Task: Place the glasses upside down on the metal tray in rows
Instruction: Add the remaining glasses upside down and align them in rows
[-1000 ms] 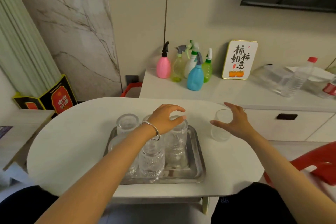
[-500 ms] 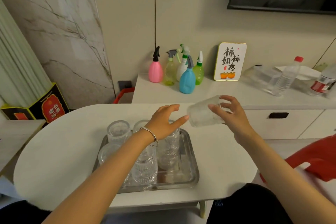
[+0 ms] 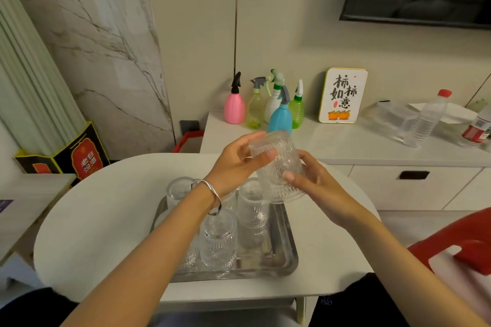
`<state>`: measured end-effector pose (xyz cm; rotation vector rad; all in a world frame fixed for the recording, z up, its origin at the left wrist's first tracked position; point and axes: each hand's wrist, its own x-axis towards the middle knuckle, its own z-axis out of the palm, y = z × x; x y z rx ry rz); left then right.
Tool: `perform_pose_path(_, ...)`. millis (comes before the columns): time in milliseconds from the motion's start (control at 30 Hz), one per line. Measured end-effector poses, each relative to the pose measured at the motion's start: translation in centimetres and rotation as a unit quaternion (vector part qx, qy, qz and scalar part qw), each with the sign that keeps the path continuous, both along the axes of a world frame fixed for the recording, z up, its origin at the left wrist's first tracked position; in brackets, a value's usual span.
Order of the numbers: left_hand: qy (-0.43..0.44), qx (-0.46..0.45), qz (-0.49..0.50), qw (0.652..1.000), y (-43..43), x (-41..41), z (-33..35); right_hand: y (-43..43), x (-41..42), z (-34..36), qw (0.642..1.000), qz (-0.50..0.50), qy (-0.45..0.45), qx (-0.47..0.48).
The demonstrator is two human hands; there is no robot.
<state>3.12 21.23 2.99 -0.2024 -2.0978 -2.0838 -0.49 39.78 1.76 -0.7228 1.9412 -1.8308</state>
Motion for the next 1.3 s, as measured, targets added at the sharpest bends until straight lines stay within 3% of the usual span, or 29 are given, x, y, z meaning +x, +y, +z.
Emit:
perform_pose_path(200, -0.007, -0.118, -0.049, 0.992, 0.1, 1.0, -1.4, 0.5, 1.7, -2.9, 0.999, -0.036, 0.023, 0.009)
perform_pose_path(333, -0.034, -0.245, 0.001, 0.969, -3.1, 2.1, -3.3, 1.2, 3.1, -6.5, 0.995, -0.093, 0.031, 0.033)
perform_pose_path(367, -0.041, -0.318, 0.014, 0.947, -4.0, 2.4, -4.1, 1.2, 3.4, -7.3, 0.994, -0.1, 0.036, 0.038)
perform_pose_path(433, -0.056, -0.487, 0.021, 0.871, -5.3, 2.9, -5.8, 0.9, 3.9, -8.6, 0.992, -0.109, 0.048, 0.046)
perform_pose_path(500, -0.074, -0.576, 0.01, 0.814, -5.8, 3.3, -7.2, 0.4, 4.2, -9.8, 0.991, -0.114, 0.054, 0.045)
perform_pose_path(1167, -0.061, -0.591, 0.021, 0.804, -6.4, 3.8, -9.9, -2.4, 4.8, -14.9, 0.985, -0.12, 0.067, 0.101)
perform_pose_path(1233, -0.056, -0.581, 0.023, 0.812, -6.3, 3.8, -9.8, -2.4, 4.8, -14.9, 0.985, -0.117, 0.071, 0.107)
perform_pose_path(1300, -0.036, -0.537, 0.035, 0.842, -6.4, 3.9, -9.4, -2.4, 4.9, -14.9, 0.985, -0.109, 0.073, 0.116)
